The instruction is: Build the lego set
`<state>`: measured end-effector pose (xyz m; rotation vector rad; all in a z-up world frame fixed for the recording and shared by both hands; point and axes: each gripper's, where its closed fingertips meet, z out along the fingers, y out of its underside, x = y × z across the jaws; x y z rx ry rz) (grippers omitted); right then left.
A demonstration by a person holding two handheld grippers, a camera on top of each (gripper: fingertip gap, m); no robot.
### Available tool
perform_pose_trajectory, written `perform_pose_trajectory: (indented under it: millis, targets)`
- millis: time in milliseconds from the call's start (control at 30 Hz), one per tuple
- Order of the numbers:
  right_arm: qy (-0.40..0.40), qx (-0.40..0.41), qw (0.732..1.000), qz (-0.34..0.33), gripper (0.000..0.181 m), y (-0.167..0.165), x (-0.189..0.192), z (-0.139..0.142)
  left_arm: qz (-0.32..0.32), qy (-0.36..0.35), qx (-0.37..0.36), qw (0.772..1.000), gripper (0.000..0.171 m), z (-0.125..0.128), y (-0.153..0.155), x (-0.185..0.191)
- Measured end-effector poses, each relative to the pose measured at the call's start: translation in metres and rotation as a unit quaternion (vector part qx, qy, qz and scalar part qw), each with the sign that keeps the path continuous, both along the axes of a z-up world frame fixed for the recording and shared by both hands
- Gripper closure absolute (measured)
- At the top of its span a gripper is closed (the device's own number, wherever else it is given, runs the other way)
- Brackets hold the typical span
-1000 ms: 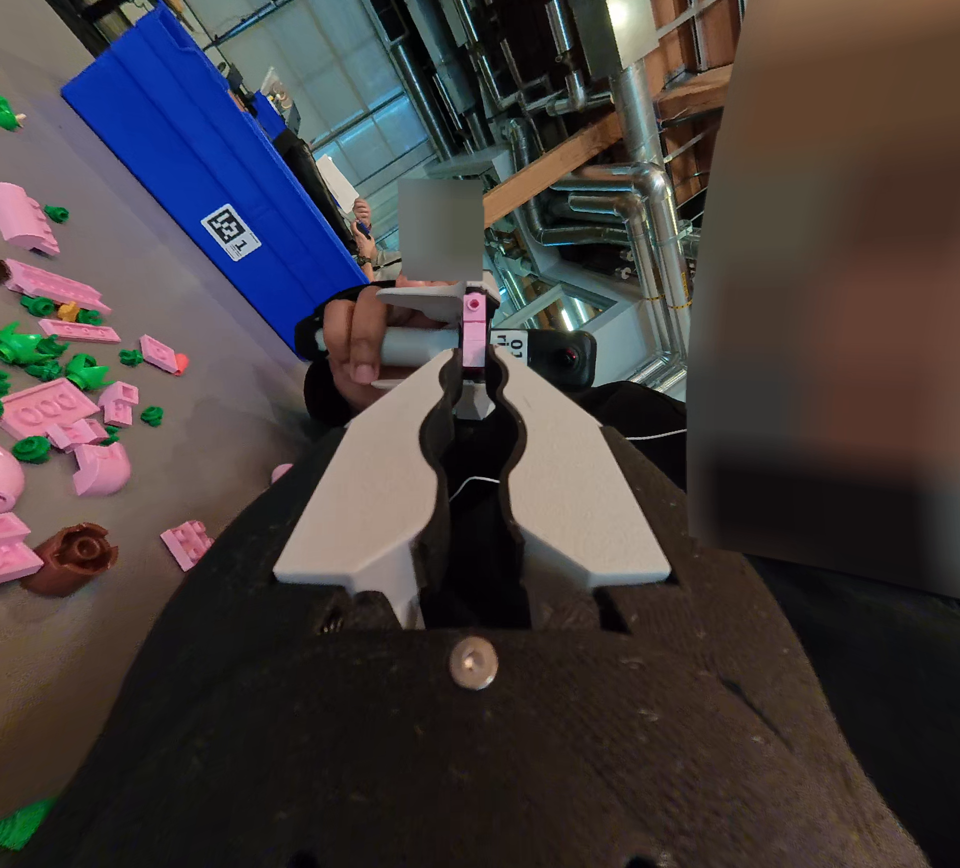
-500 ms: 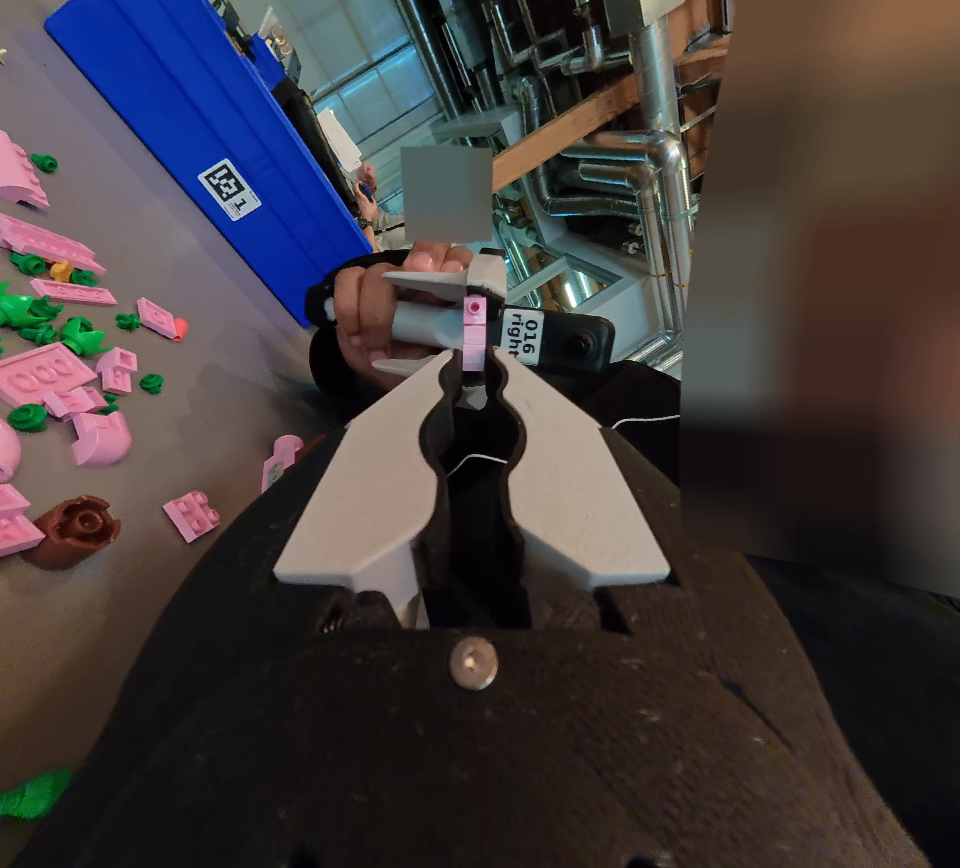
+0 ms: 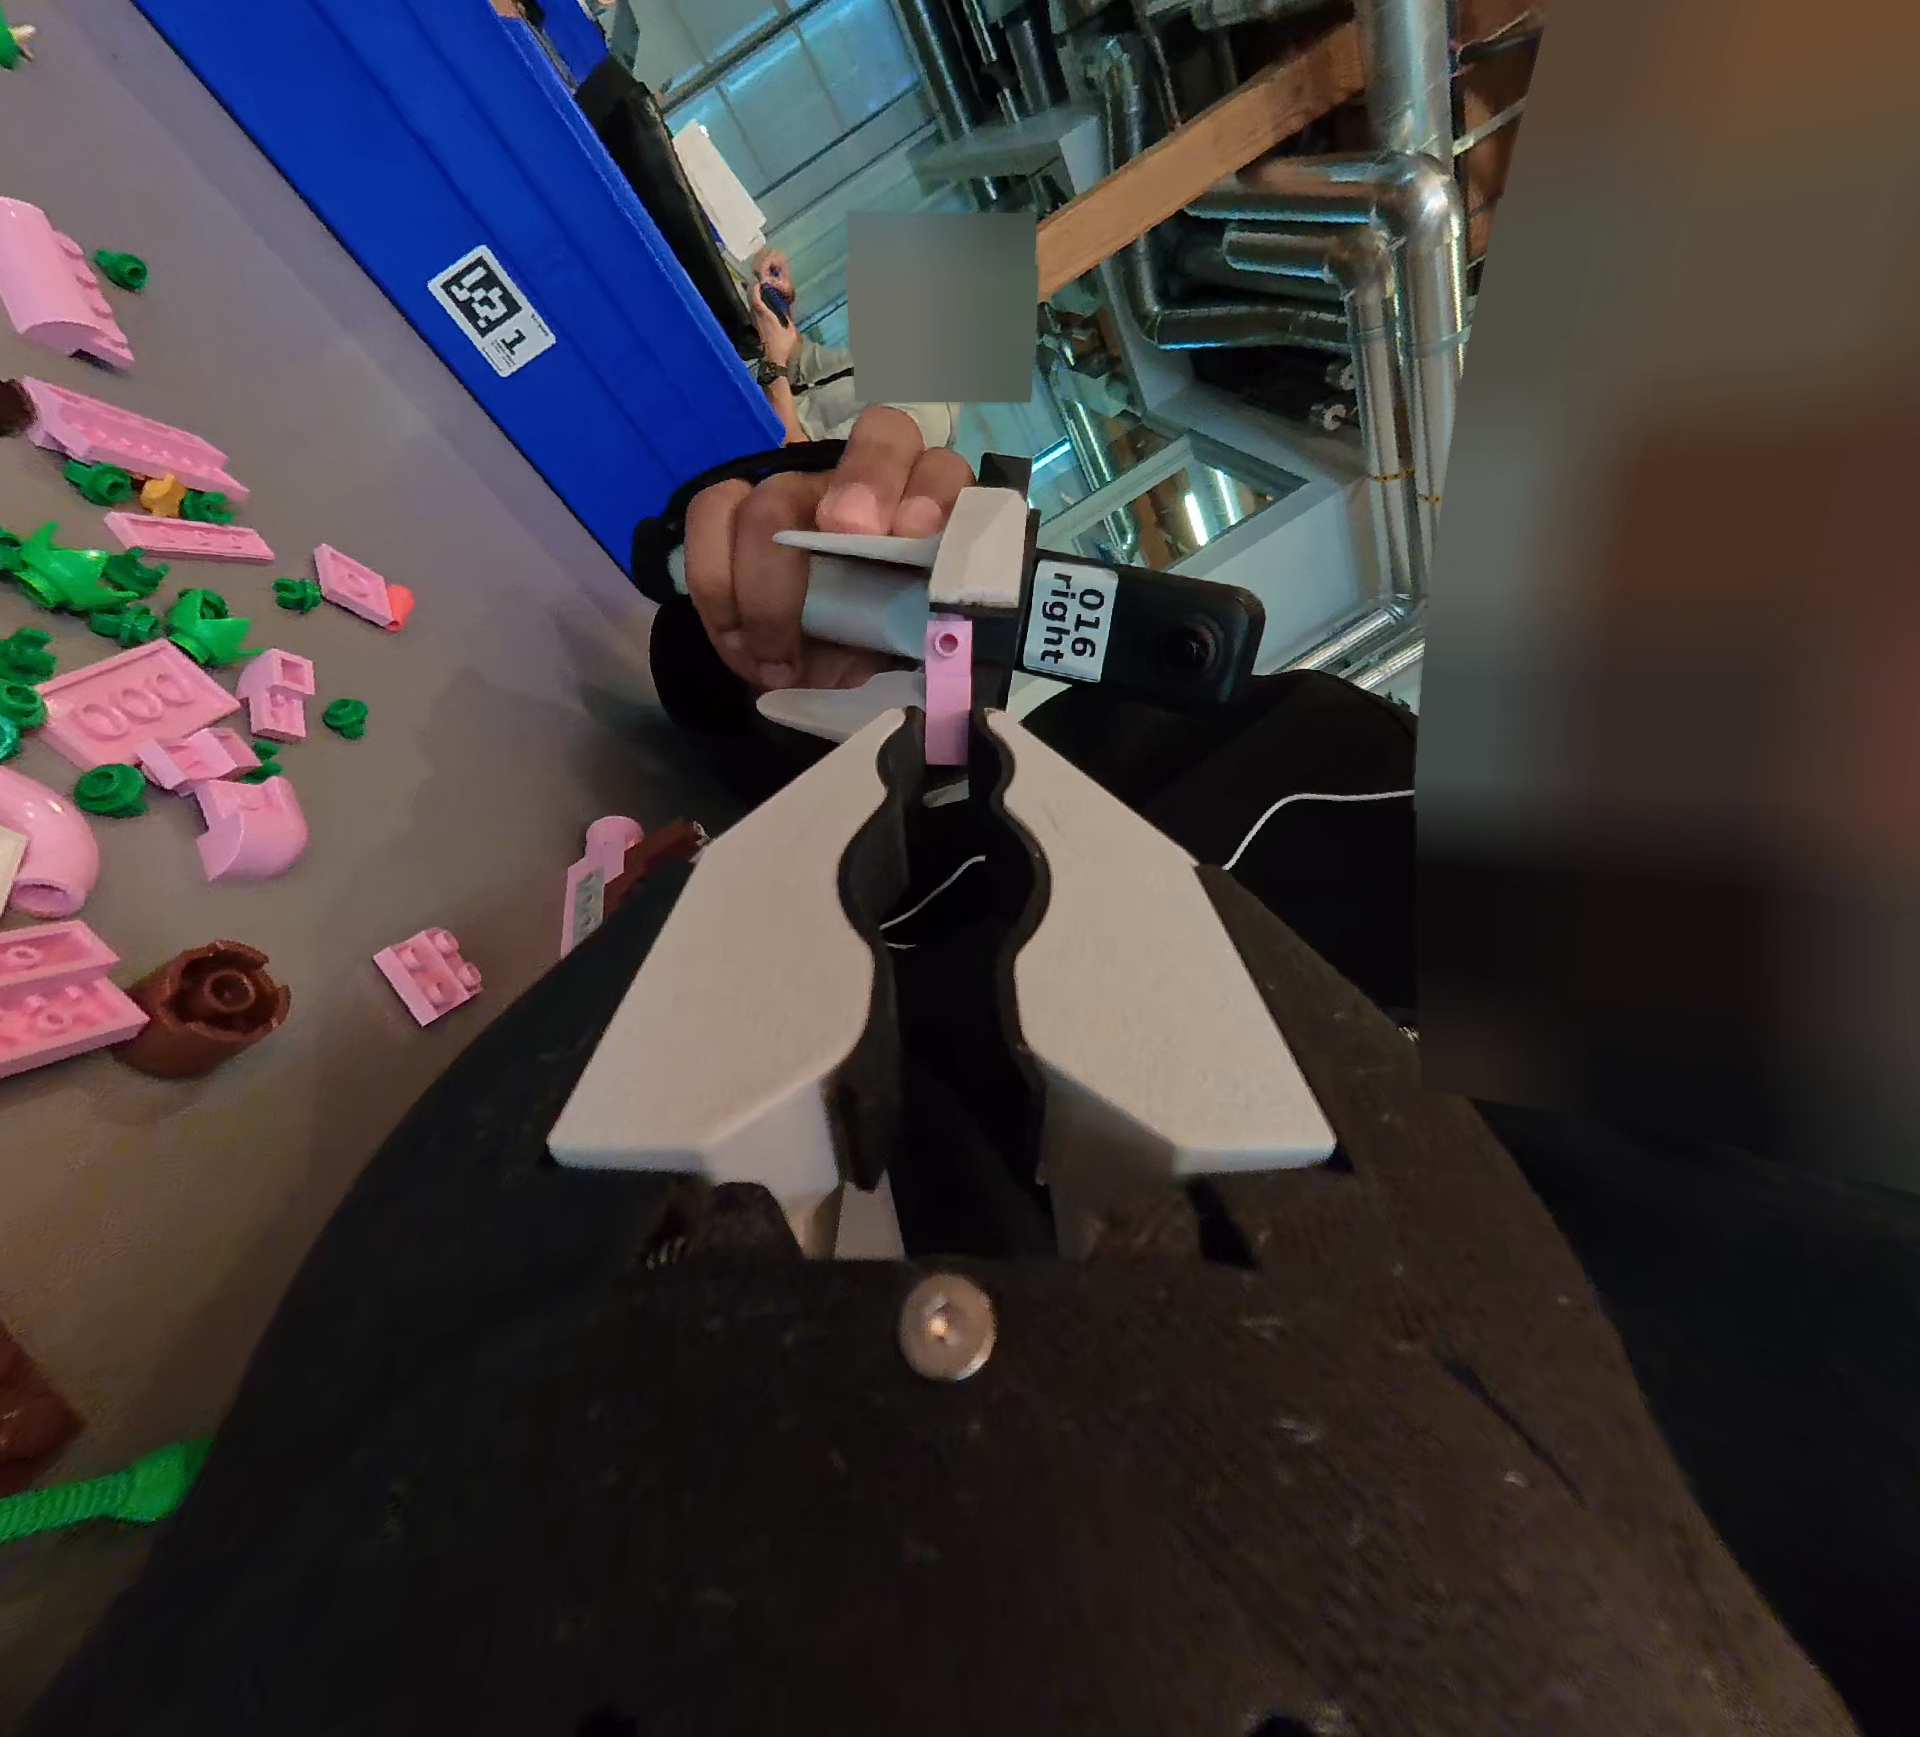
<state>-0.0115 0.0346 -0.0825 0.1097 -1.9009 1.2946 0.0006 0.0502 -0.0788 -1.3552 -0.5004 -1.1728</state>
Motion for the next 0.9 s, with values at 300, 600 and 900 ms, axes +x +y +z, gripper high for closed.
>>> perform_pose_trajectory:
  millis: [300, 600, 900]
  targets:
    - [-0.006, -0.023, 1.000, 0.002, 0.152, 0.000, 0.002, 0.009, 0.001, -0.001, 0.028, 1.000, 0.169, 0.010, 0.000, 0.002]
    - [0.030, -0.074, 0.997, -0.004, 0.154, 0.004, 0.004, 0.027, 0.015, -0.037, 0.063, 0.997, 0.167, 0.017, -0.003, -0.005]
    - [-0.005, -0.085, 0.996, 0.004, 0.154, 0.005, 0.004, 0.025, 0.017, -0.017, 0.064, 0.998, 0.167, 0.018, -0.002, -0.002]
